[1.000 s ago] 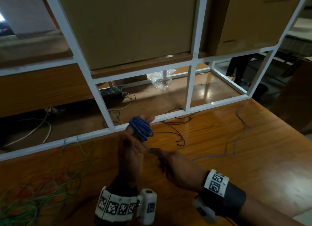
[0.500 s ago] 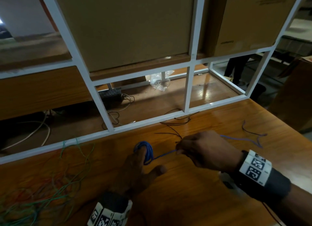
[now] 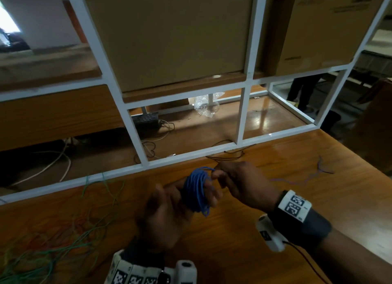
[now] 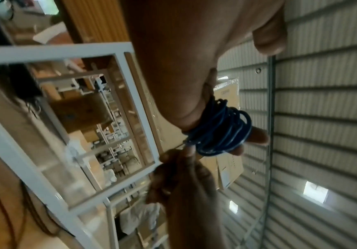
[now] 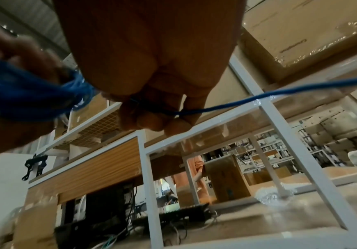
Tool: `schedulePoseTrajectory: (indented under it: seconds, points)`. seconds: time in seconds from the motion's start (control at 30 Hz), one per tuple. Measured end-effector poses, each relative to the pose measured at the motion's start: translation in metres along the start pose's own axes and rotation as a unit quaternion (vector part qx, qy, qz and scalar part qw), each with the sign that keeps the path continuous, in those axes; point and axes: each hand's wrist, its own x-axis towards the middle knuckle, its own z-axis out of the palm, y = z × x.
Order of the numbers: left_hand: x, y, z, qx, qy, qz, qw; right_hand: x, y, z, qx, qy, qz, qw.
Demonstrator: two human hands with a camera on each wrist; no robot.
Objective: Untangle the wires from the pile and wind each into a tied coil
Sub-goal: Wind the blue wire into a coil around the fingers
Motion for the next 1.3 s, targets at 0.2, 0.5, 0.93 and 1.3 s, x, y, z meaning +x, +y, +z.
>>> schedulePoseTrajectory:
  seconds: [0.2, 0.5, 0.93, 1.3]
  points:
    - [0.027, 0.006, 0.011, -0.157, 0.007, 0.047, 0.986, -0.028, -0.008, 0.034, -0.016, -0.13, 0.05, 0.99]
    - [0.049, -0.013, -0.03, 0.204, 0.164, 0.136, 0.955, -0.048, -0.006, 0.013, -0.13, -0.132, 0.068, 0.98]
    - [0.034, -0.059, -0.024, 0.505, -0.023, -0.048, 0.861, 0.001, 0.01, -0.062, -0.218, -0.056, -0.018, 0.974]
    - [0.027, -0.023, 0.001, -0.11, -0.052, -0.106, 0.987, 0.004, 0.03, 0.014, 0.01, -0.04, 0.113, 0.993]
